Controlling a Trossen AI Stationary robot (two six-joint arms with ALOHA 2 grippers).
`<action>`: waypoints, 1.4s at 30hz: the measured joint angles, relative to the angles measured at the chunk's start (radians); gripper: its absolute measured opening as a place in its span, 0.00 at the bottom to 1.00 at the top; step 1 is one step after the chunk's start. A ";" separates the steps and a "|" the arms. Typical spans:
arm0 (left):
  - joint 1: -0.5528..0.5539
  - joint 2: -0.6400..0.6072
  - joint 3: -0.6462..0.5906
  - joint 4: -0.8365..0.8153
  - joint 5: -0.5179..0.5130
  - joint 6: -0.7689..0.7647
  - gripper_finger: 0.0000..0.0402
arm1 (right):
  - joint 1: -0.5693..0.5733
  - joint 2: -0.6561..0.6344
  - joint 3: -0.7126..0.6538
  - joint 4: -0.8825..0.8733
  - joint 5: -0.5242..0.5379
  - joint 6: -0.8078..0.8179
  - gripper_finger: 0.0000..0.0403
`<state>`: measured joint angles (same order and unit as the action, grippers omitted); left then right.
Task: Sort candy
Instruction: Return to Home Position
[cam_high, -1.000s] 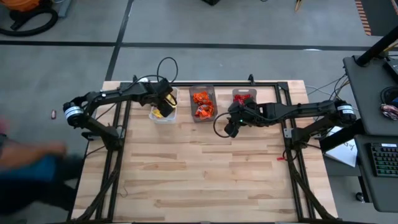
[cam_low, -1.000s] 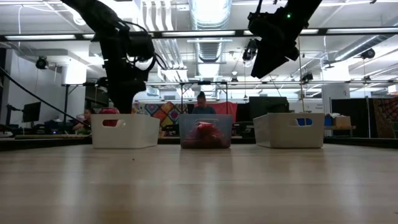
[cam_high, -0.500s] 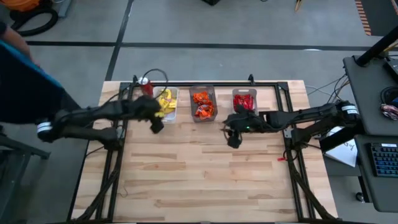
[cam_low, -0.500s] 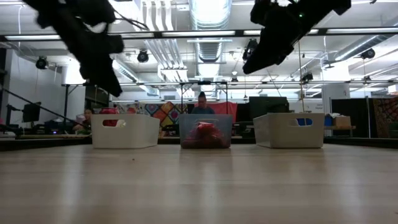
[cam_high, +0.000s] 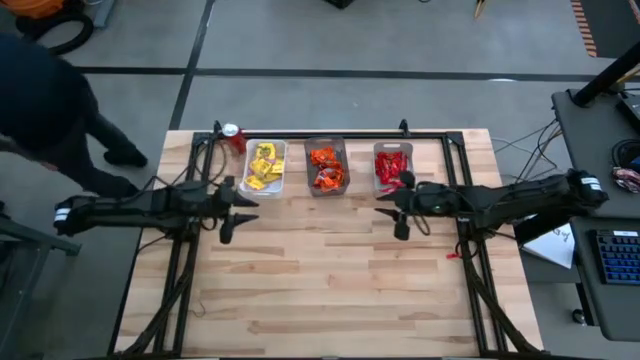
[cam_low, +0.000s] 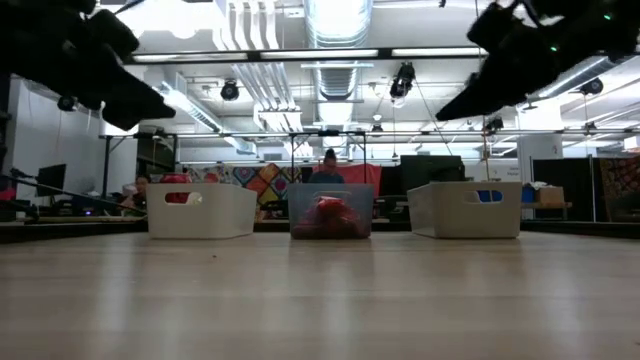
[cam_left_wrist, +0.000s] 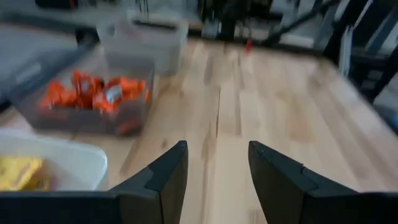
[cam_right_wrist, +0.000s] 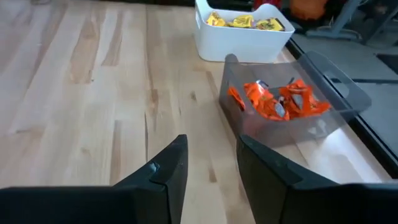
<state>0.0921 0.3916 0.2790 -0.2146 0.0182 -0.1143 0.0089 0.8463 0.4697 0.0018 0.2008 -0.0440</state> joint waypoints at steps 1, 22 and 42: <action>0.000 -0.024 -0.014 0.025 0.000 -0.001 0.38 | 0.000 -0.032 -0.025 0.007 0.000 0.001 0.31; 0.000 -0.384 -0.183 0.106 0.207 0.065 0.38 | 0.000 -0.552 -0.301 0.006 0.001 -0.009 0.18; 0.001 -0.392 -0.147 0.142 0.367 0.112 0.38 | 0.000 -0.720 -0.378 -0.057 -0.018 -0.054 0.11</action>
<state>0.0930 -0.0006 0.1320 -0.0725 0.3853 -0.0022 0.0090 0.1259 0.0921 -0.0548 0.1824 -0.0980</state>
